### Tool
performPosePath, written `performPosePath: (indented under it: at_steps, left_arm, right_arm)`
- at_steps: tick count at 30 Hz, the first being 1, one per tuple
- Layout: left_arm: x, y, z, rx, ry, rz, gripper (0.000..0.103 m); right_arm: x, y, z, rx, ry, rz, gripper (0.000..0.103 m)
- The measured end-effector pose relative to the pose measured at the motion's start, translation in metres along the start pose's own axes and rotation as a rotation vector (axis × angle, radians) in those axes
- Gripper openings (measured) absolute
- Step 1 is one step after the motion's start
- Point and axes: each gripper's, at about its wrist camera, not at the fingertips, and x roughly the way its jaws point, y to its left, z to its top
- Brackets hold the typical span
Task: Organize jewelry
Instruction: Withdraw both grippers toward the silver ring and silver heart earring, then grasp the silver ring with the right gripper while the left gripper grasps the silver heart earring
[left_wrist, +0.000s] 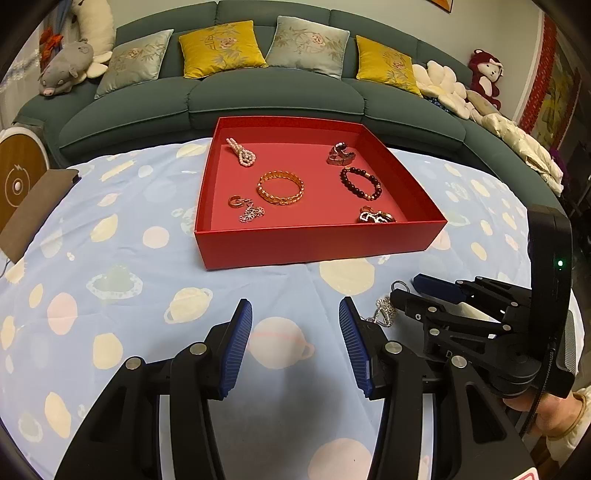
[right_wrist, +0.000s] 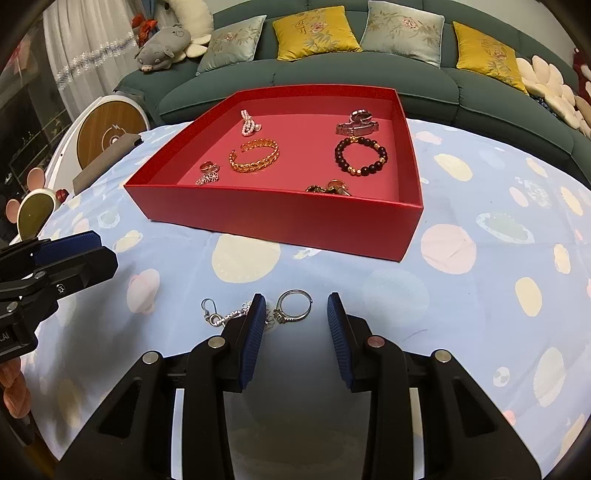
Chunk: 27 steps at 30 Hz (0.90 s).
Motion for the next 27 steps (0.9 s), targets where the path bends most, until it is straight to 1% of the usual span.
performPosePath:
  at_steps: [3, 6, 9, 15, 19, 27]
  left_arm:
    - [0.000, 0.000, 0.000, -0.001, 0.002, -0.004, 0.047]
    - [0.001, -0.002, -0.001, 0.004, 0.006, -0.006, 0.047]
    - [0.002, -0.003, -0.003, 0.008, 0.013, -0.013, 0.047]
    - [0.007, -0.012, -0.005, 0.020, 0.033, -0.036, 0.047]
    - [0.013, -0.024, -0.008, 0.047, 0.043, -0.045, 0.051]
    - [0.029, -0.044, -0.009, 0.073, 0.066, -0.059, 0.052]
  right_arm:
    - [0.003, 0.001, 0.000, -0.007, -0.001, -0.004, 0.034]
    - [0.004, 0.003, 0.001, -0.015, -0.005, -0.008, 0.030]
    - [0.004, 0.004, 0.000, -0.027, -0.008, -0.019, 0.021]
    - [0.002, 0.004, -0.001, -0.037, -0.012, -0.035, 0.021]
    - [-0.005, -0.002, -0.002, -0.022, -0.021, -0.035, 0.021]
    - [-0.022, -0.018, -0.001, 0.026, -0.042, -0.028, 0.021]
